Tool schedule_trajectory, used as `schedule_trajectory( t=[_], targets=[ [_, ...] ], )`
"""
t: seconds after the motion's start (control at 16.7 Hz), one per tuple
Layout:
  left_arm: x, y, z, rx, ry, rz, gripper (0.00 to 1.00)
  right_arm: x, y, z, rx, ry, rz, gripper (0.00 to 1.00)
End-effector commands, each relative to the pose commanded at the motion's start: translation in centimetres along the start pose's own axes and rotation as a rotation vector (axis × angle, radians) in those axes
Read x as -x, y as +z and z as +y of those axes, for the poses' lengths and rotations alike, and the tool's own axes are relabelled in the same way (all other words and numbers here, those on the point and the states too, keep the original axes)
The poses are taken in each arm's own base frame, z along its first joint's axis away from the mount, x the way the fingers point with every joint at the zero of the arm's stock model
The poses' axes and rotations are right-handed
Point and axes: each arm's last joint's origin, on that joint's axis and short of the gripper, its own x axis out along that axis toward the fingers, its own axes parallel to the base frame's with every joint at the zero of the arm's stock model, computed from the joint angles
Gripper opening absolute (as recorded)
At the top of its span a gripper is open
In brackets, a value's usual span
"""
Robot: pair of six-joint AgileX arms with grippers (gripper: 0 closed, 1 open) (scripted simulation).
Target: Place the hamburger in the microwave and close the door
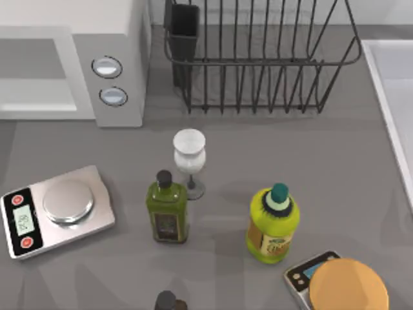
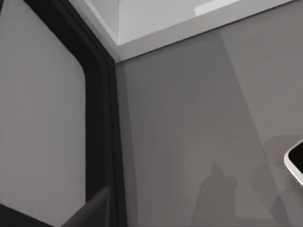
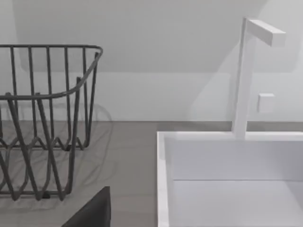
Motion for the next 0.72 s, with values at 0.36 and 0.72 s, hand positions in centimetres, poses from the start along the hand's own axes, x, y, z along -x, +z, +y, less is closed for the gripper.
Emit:
schedule_trajectory(
  t=[0.36,0.72],
  targets=[
    [-3.4,1.0,4.3,-0.331,-0.236,0.467,1.00,0.0,0.0,0.0,0.000,0.000,0.000,1.00],
    [-7.2,-0.3,8.2,-0.508,-0.606,0.706,1.00,0.0,0.0,0.0,0.000,0.000,0.000,1.00]
  ],
)
